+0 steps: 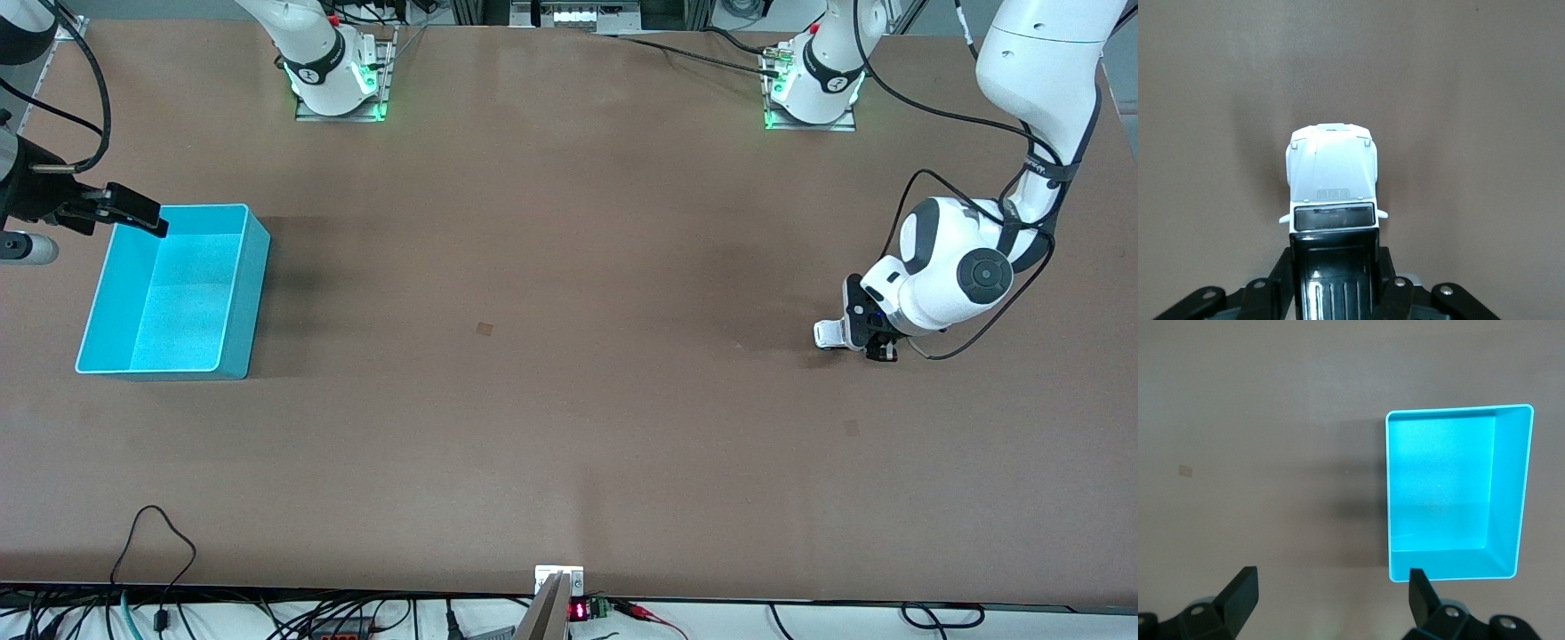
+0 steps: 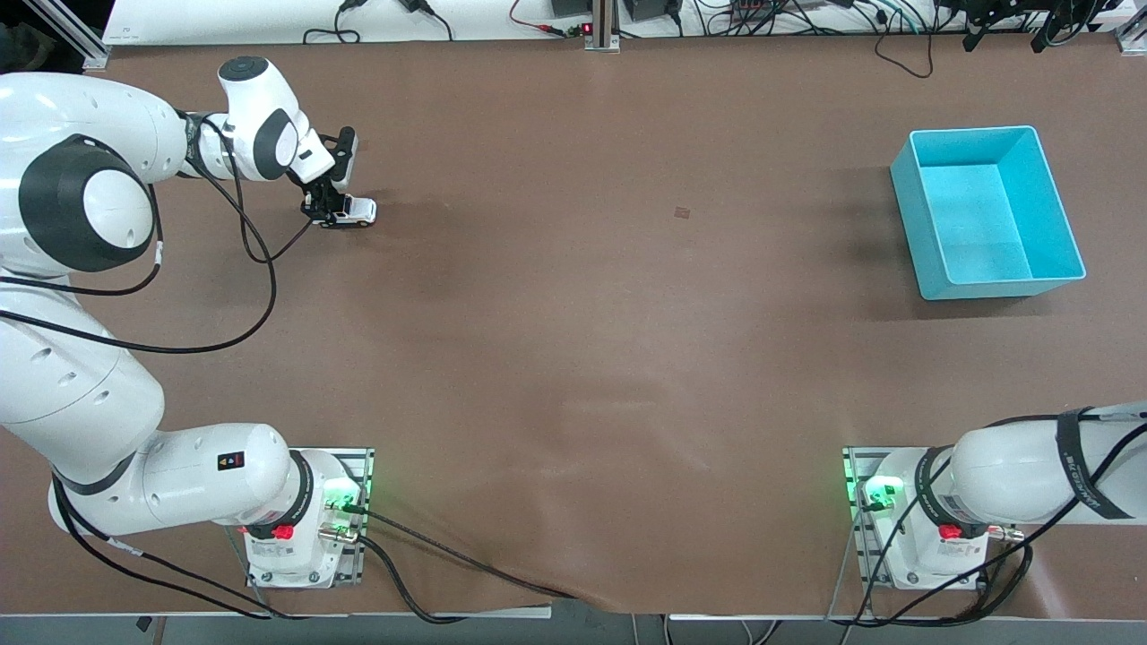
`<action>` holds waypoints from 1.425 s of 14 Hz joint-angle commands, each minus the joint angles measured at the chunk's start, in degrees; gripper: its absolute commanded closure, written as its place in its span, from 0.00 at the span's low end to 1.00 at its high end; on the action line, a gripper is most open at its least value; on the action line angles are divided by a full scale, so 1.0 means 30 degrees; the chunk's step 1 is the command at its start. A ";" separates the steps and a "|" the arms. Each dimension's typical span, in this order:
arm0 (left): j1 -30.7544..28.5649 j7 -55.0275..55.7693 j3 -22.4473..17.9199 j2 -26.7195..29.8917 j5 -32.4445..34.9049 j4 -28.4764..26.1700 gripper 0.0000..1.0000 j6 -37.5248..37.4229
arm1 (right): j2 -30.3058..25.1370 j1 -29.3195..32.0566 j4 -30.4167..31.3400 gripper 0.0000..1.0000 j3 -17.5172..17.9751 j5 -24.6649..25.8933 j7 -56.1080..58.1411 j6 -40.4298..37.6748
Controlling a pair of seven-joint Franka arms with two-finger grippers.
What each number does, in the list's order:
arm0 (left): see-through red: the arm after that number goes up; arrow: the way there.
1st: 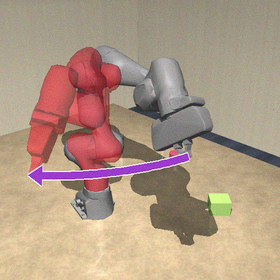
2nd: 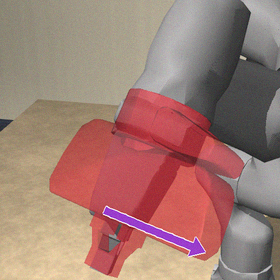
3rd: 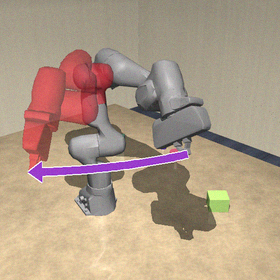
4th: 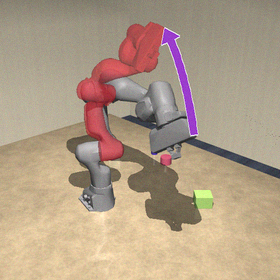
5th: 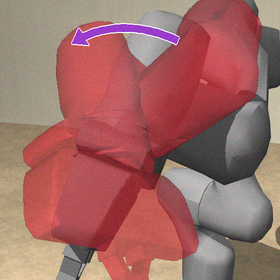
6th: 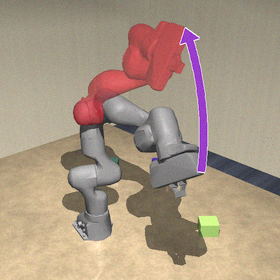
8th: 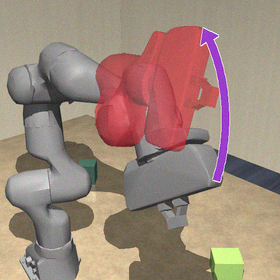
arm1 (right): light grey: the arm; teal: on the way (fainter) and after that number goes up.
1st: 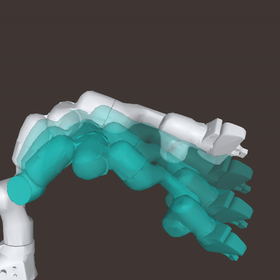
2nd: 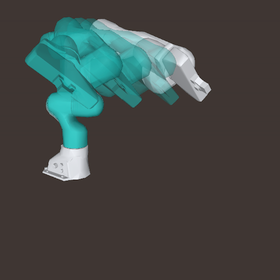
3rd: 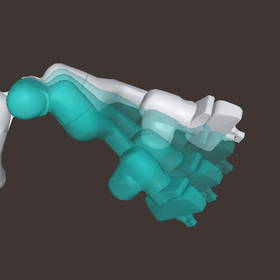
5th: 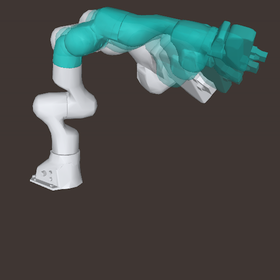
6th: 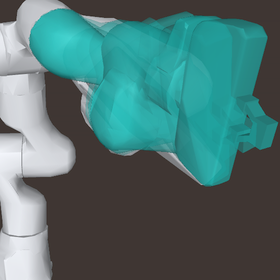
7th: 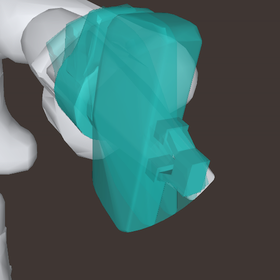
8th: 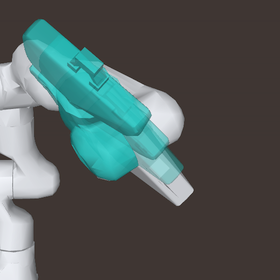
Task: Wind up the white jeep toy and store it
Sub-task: 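Lower the left gripper and close it on the white jeep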
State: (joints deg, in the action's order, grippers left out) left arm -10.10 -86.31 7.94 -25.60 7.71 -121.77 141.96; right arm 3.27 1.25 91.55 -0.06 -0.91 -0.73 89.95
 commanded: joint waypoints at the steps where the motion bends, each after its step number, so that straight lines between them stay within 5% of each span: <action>1: -0.0382 0.0029 0.0195 0.0390 0.0389 -0.0835 0.84 0.0052 | 0.0110 -0.0005 -0.0339 0.00 -0.0067 -0.0343 0.0215 -0.0071; 20: -0.1201 -0.0176 0.0195 -0.0547 0.0447 -0.1128 0.88 0.0140 | 0.0110 -0.0034 -0.0339 0.00 -0.0038 -0.0343 0.0186 -0.0071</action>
State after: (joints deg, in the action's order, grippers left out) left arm -11.68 -86.23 7.97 -25.41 7.71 -122.31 142.34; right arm 3.27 1.24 91.54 -0.06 -0.98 -0.73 89.98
